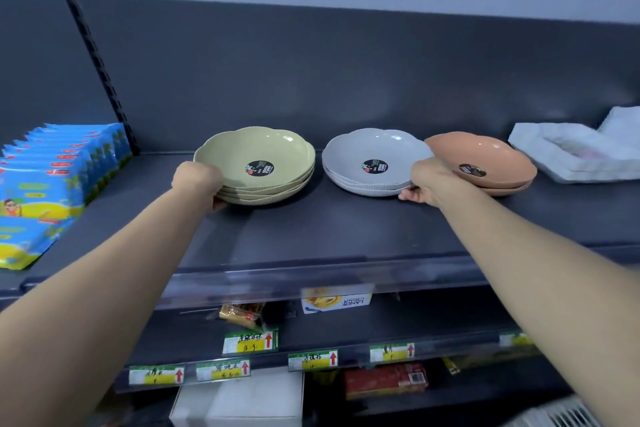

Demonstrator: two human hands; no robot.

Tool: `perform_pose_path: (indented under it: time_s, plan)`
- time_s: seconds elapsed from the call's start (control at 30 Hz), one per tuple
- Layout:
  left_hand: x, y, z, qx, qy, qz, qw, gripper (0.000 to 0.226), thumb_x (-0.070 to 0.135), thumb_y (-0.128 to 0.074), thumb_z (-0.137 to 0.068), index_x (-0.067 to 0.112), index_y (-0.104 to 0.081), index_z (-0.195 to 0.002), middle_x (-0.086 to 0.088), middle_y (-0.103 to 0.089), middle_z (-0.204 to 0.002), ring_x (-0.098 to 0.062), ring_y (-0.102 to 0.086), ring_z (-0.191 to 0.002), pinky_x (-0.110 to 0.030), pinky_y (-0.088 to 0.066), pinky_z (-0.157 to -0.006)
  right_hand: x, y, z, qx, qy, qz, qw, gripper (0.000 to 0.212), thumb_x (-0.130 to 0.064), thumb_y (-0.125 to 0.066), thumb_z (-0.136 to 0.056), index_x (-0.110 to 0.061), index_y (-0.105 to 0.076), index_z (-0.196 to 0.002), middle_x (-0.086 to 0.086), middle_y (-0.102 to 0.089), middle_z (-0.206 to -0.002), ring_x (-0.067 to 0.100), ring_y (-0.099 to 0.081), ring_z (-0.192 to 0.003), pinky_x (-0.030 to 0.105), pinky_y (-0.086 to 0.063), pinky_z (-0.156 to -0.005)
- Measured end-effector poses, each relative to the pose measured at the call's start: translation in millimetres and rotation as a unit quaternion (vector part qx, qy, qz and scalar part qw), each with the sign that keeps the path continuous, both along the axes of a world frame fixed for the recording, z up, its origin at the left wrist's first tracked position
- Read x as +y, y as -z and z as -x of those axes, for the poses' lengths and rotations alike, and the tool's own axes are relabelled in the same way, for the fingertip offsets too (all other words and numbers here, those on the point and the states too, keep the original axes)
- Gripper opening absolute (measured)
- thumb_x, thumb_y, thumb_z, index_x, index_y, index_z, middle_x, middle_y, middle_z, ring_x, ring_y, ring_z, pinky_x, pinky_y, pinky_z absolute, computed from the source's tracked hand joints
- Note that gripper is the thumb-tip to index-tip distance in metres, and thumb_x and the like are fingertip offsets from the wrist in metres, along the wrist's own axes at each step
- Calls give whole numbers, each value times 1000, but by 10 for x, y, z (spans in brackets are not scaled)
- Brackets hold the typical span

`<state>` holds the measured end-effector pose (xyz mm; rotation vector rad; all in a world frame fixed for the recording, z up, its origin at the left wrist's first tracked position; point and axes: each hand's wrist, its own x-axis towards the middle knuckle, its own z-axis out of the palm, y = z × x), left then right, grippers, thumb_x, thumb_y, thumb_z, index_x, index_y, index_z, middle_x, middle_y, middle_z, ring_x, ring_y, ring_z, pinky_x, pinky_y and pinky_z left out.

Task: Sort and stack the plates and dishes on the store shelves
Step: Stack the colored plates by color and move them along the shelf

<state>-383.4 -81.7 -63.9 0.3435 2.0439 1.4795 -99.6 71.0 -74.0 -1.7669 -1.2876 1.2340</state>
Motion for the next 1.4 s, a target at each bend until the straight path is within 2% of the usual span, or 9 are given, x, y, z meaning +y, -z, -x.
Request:
perform_pose_path:
  time_s: [0.23,0.47,0.63,0.7,0.77,0.9,1.03,1.27,1.4]
  plan:
    - [7,40,27,-3,-6,-3,1000,39,-3,-46,-87,4,-54,-125,-19,-57,-128,-39,-60,-110,-49,-53,-72,-70,-30,-9,8,-5,1,1000,39,-3,-26,-96,-4,-50,-127,15,-58,-100,28,-54,-56,14,-37,-26]
    - [-35,39,39,-4,-2,-11,1000,38,-3,-46,-87,4,-53,-124,-19,-57,-129,-38,-60,-111,-47,-52,-70,-180,-103,-96,-72,-19,12,997,33,-5,-41,-94,-1,-51,-126,11,-55,-70,23,-57,-37,19,-44,-29]
    - [-143,-57,35,10,7,-31,999,36,-3,-46,-86,2,-56,-120,-18,-59,-125,-39,-62,-108,-50,-56,-72,-363,-304,-20,-249,-6,-156,956,17,-11,-43,-90,-9,-56,-102,10,-55,-89,29,-55,-79,28,-41,-65]
    - [-198,-127,26,13,21,-45,999,36,-4,-47,-85,2,-56,-120,-17,-59,-124,-37,-62,-106,-47,-56,-64,-455,-380,153,-217,-30,-185,958,15,-19,-46,-91,-8,-55,-96,10,-56,-90,31,-60,-84,30,-41,-68]
    - [-256,-201,-2,15,38,-59,997,35,-6,-46,-86,0,-56,-119,-17,-59,-122,-34,-61,-102,-43,-55,-59,-542,-425,332,-153,-72,-188,968,22,-25,-48,-89,-5,-60,-92,12,-61,-79,29,-60,-71,30,-44,-65]
    - [-357,-335,-120,25,77,-81,993,22,-6,-42,-89,4,-53,-105,-12,-56,-103,-31,-59,-89,-37,-54,-53,-810,-520,513,-10,-131,-122,984,45,-44,-51,-94,-4,-57,-115,9,-63,-81,18,-60,-63,21,-52,-57]
    - [-431,-415,-297,26,119,-90,988,15,-7,-42,-89,3,-49,-96,-5,-51,-76,-19,-53,-64,-24,-52,-38,-961,-580,511,76,-133,-93,984,43,-47,-53,-93,-5,-61,-98,8,-65,-81,17,-64,-65,26,-56,-64]
    - [-475,-482,-570,-4,169,-81,982,15,-8,-39,-90,1,-52,-88,-9,-54,-73,-20,-55,-60,-25,-51,-33,-980,-573,347,67,-114,-109,985,18,-31,-60,-84,-16,-68,-78,1,-68,-77,14,-62,-58,25,-52,-55]
    - [-455,-479,-665,-25,143,-82,986,19,-8,-36,-90,4,-50,-84,-10,-54,-73,-20,-55,-60,-27,-50,-32,-859,-583,226,107,-43,-98,988,37,-40,-55,-91,-5,-57,-103,6,-59,-78,21,-59,-61,33,-59,-72]
